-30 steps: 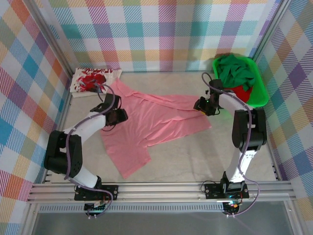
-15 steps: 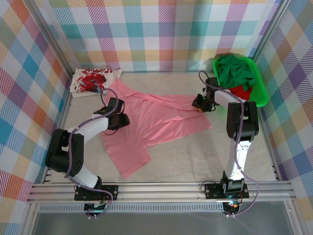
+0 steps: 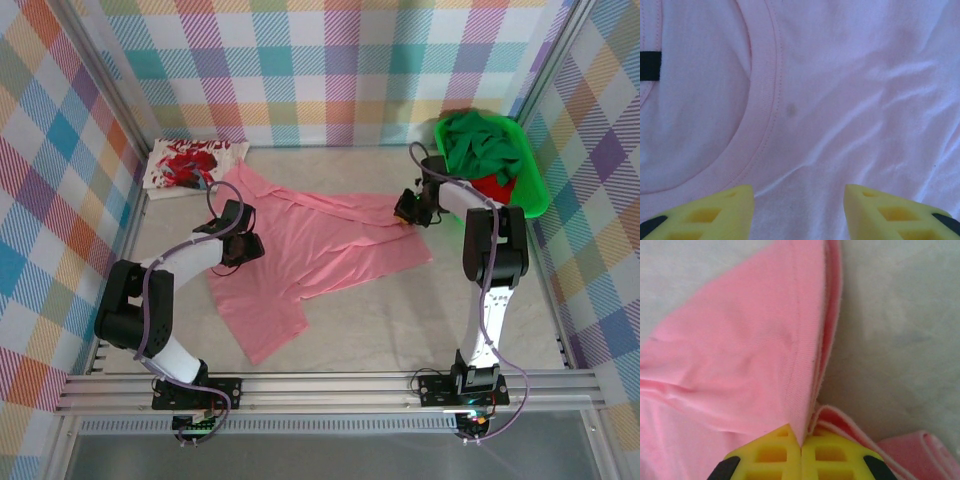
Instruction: Fold and stack the t-shirts
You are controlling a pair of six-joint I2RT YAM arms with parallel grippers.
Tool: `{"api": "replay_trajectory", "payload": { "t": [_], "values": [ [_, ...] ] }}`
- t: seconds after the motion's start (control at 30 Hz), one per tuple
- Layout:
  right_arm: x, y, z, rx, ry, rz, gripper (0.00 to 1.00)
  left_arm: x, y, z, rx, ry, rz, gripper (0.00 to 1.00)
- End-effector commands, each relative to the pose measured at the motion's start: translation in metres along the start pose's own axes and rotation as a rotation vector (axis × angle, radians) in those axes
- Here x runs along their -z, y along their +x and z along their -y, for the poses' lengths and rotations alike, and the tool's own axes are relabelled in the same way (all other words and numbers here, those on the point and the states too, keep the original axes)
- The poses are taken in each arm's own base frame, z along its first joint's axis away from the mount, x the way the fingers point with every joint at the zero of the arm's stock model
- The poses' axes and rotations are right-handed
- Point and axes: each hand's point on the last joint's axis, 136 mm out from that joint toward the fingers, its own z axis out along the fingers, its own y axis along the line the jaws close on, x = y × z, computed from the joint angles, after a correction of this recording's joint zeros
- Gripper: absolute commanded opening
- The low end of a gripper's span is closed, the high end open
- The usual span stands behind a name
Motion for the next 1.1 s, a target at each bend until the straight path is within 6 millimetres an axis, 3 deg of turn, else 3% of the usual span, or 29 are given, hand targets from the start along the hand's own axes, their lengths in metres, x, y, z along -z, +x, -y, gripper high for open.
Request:
{"api": "replay_trajectory", "payload": {
  "t": [0.0, 0.17, 0.23, 0.3, 0.4, 0.5, 0.53, 0.6, 0.67, 0.7, 0.73, 0.77, 1.07],
  "values": [
    [0.035, -0.013, -0.030, -0.050, -0.103, 0.018, 0.00, 0.009, -0.008, 0.000, -0.006, -0.007, 0.037, 0.51],
    [0.044, -0.033, -0.048, -0.121, -0.210, 0.013, 0.00, 0.012, -0.013, 0.000, -0.013, -0.014, 0.054, 0.51],
    [0.047, -0.042, -0.057, -0.138, -0.239, 0.010, 0.08, 0.015, -0.016, 0.001, -0.016, -0.013, 0.060, 0.51],
    [0.046, -0.050, -0.059, -0.160, -0.249, 0.025, 0.09, 0.019, -0.019, 0.003, -0.016, -0.007, 0.073, 0.51],
    [0.040, -0.057, -0.059, -0.182, -0.266, 0.031, 0.00, 0.022, -0.021, 0.001, -0.017, -0.008, 0.087, 0.51],
    [0.030, -0.058, -0.058, -0.195, -0.282, 0.013, 0.00, 0.023, -0.022, -0.001, -0.017, -0.015, 0.087, 0.51],
    [0.028, -0.059, -0.058, -0.200, -0.285, 0.007, 0.02, 0.023, -0.022, -0.002, -0.016, -0.014, 0.086, 0.51],
    [0.024, -0.058, -0.055, -0.216, -0.281, 0.002, 0.19, 0.022, -0.022, -0.001, -0.018, -0.011, 0.086, 0.51],
    [0.022, -0.059, -0.050, -0.224, -0.268, 0.017, 0.25, 0.021, -0.021, -0.001, -0.017, -0.009, 0.080, 0.51],
    [0.023, -0.062, -0.047, -0.238, -0.276, 0.036, 0.24, 0.020, -0.021, -0.001, -0.015, -0.008, 0.078, 0.51],
    [0.021, -0.064, -0.044, -0.257, -0.285, 0.051, 0.16, 0.019, -0.019, -0.001, -0.013, -0.008, 0.075, 0.51],
    [0.021, -0.068, -0.046, -0.260, -0.305, 0.063, 0.00, 0.017, -0.017, -0.002, -0.011, -0.006, 0.072, 0.51],
    [0.034, -0.105, -0.071, -0.286, -0.369, 0.110, 0.00, 0.014, -0.016, -0.006, 0.013, -0.001, 0.082, 0.51]
  ]
}}
